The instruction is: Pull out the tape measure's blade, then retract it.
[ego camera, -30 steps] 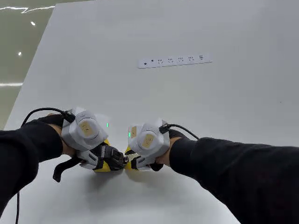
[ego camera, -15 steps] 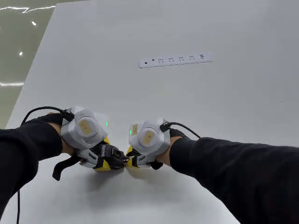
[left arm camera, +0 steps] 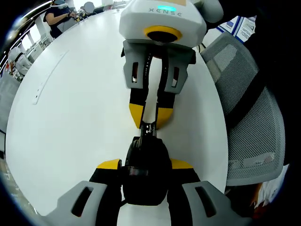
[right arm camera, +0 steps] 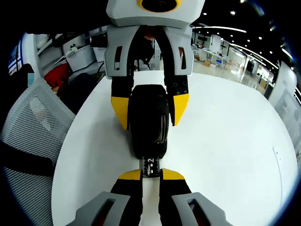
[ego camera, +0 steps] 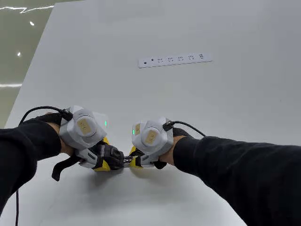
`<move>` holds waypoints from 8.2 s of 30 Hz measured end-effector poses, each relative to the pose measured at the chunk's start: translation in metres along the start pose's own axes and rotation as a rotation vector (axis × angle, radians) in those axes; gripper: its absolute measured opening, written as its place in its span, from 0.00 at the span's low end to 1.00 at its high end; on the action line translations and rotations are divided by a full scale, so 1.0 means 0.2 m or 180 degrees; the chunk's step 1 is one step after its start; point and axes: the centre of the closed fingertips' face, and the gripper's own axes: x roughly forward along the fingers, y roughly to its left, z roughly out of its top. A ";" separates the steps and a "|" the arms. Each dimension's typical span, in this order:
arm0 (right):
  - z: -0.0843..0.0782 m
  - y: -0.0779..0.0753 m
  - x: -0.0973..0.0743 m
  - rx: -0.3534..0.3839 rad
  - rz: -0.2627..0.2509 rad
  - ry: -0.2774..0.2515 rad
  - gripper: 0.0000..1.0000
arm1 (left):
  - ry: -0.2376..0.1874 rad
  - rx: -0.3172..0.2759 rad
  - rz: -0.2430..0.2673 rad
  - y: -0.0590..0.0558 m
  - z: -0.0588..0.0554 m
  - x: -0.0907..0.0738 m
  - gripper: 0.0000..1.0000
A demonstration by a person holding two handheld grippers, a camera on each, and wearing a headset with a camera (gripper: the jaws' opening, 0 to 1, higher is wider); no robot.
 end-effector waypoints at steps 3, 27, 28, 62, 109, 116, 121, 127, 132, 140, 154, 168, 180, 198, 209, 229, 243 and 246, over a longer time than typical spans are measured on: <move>-0.02 -0.01 -0.01 0.0029 -0.0015 0.0004 0.07 | -0.0007 -0.0030 0.0011 0.00 0.00 0.00 0.32; 0.00 0.00 0.02 0.0027 0.0027 -0.0005 0.12 | -0.0063 -0.0044 0.0018 0.00 0.01 0.01 0.32; 0.01 0.00 0.03 0.0026 0.0024 -0.0013 0.12 | -0.0068 -0.0047 0.0021 0.00 0.01 0.01 0.32; -0.07 -0.02 -0.04 -0.0018 0.0011 0.0055 0.08 | -0.0066 -0.0060 0.0061 0.01 -0.01 0.01 0.31; -0.19 -0.03 -0.15 0.0063 -0.0043 0.0117 0.08 | -0.0070 -0.0048 0.0101 0.01 0.00 0.01 0.31; -0.20 -0.03 -0.17 0.0083 -0.0042 0.0145 0.08 | -0.0080 -0.0058 0.0098 0.01 0.00 0.01 0.31; -0.21 -0.04 -0.17 0.0125 -0.0038 0.0157 0.08 | -0.0076 -0.0058 0.0101 0.01 0.01 0.01 0.31; -0.22 -0.04 -0.18 0.0123 -0.0041 0.0153 0.08 | -0.0078 -0.0058 0.0105 0.01 0.01 0.01 0.31; -0.24 -0.04 -0.20 0.0136 -0.0043 0.0167 0.08 | -0.0075 -0.0058 0.0107 0.01 0.01 0.01 0.31; -0.27 -0.05 -0.23 0.0159 -0.0033 0.0193 0.08 | -0.0068 -0.0063 0.0110 0.02 0.01 0.02 0.31; -0.31 -0.06 -0.25 0.0192 -0.0053 0.0215 0.08 | -0.0062 -0.0066 0.0111 0.02 0.01 0.01 0.32; -0.35 -0.06 -0.28 0.0229 -0.0071 0.0239 0.08 | -0.0066 -0.0064 0.0108 0.02 0.01 0.01 0.32; -0.37 -0.06 -0.30 0.0234 -0.0082 0.0253 0.08 | -0.0069 -0.0064 0.0111 0.02 0.01 0.02 0.32; -0.41 -0.05 -0.33 0.0225 -0.0082 0.0271 0.08 | -0.0069 -0.0063 0.0116 0.01 0.01 0.01 0.32; -0.42 -0.05 -0.35 0.0228 -0.0089 0.0292 0.08 | -0.0077 -0.0063 0.0123 0.02 0.01 0.01 0.32; -0.45 -0.06 -0.38 0.0264 -0.0090 0.0322 0.08 | -0.0071 -0.0060 0.0129 0.02 0.00 0.01 0.32; -0.47 -0.05 -0.40 0.0292 -0.0096 0.0335 0.08 | -0.0062 -0.0047 0.0134 0.01 0.00 0.01 0.31; -0.48 -0.05 -0.40 0.0289 -0.0097 0.0339 0.08 | -0.0069 -0.0049 0.0137 0.01 0.00 0.01 0.31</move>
